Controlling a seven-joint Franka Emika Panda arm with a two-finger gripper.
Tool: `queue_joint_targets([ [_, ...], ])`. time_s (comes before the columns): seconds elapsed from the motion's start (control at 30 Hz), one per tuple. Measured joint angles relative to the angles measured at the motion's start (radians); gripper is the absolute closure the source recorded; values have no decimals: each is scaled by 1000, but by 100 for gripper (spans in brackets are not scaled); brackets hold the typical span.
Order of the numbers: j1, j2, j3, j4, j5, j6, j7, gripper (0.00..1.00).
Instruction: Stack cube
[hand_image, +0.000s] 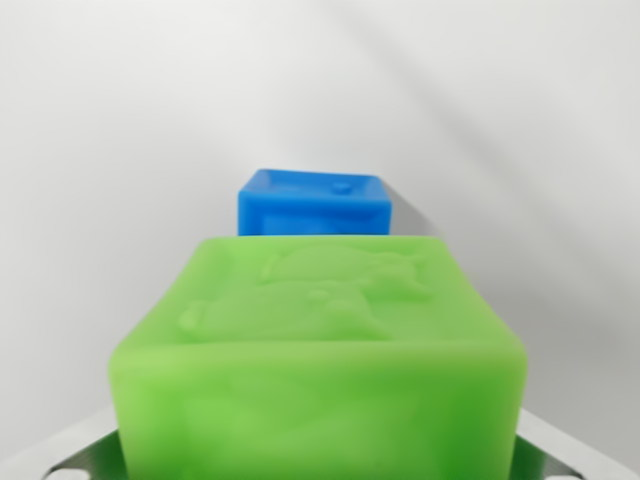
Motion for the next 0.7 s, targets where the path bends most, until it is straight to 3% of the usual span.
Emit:
queue_joint_targets([
  [0.7,-2,117,12,3,43,111,-31,100],
])
